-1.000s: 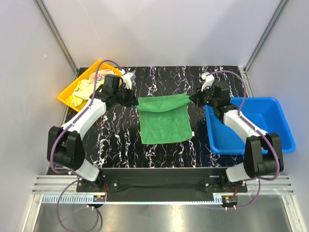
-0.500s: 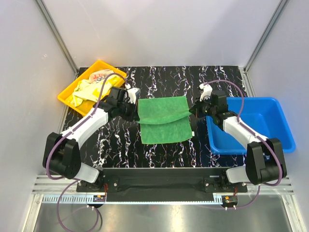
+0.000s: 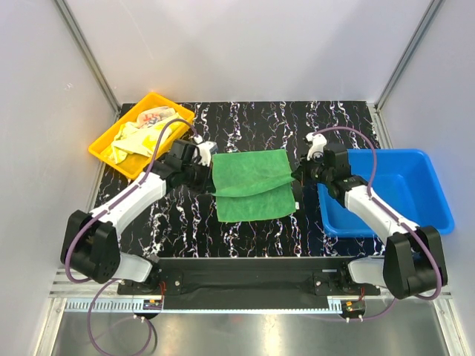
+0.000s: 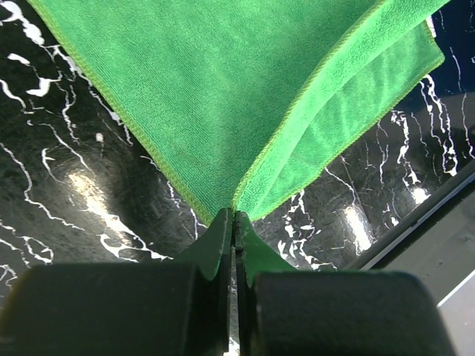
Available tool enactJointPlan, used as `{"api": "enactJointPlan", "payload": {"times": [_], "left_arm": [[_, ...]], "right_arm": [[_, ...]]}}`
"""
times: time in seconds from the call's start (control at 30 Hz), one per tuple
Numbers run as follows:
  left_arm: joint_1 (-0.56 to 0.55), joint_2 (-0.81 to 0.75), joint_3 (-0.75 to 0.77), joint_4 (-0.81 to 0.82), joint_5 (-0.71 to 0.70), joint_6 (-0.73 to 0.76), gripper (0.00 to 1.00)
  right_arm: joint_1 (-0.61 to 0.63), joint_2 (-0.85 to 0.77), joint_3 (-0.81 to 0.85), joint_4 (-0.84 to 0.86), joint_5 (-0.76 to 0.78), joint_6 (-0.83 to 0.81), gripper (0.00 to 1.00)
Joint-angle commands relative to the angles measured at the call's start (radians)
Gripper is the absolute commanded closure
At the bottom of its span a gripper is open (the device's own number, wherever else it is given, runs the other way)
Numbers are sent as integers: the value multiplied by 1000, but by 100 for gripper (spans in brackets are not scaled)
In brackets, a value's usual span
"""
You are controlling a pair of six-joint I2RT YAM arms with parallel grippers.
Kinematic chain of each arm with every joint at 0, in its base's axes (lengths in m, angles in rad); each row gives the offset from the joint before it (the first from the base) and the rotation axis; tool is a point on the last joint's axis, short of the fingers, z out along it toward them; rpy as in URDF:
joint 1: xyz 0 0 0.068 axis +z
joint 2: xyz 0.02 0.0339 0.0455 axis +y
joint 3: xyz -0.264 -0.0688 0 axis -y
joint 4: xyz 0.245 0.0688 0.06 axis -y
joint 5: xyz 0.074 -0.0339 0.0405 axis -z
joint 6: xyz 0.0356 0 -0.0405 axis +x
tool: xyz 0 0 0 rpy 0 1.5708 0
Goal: Fold and stack the towels
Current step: Fold the towel
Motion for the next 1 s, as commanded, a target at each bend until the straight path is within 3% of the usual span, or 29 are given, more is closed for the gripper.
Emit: {"api": "enactJointPlan", "payload": {"times": [0.0,0.07,0.13,0.17,0.23,0.27,0.37,0.5,0.63,0.73,0.97], "left_arm": [[-11,-29,-17,29,12,-28,100],[-17,-26,-29,24,16,-34,100],[-23,0,-33,-7,41,-29,100],[-28,9,-34,-19,41,-29,86],[-39,18,-31,-60,39,-25,78],[-40,12,-31,-73,39,-26,64],[-42,-11,-22,-79,-16,-61,53],[-42,23,-5,-67,-138,-167,54],[-40,52,-49,13,-123,-316,50],[-42,92,-71,59,-160,-342,48],[-40,237,120,53,-162,-289,51]], "right_arm": [[8,-43,-10,-39,55,20,100],[7,-50,-16,-51,67,28,98],[8,-48,-1,-114,85,34,90],[11,-51,5,-134,95,37,85],[17,-58,25,-172,98,43,73],[17,-70,33,-200,96,44,70],[17,-97,76,-255,95,46,64],[19,-103,120,-287,61,72,63],[65,-60,175,-304,79,124,65],[134,8,228,-297,160,144,65],[161,357,424,-352,233,181,77]]}}
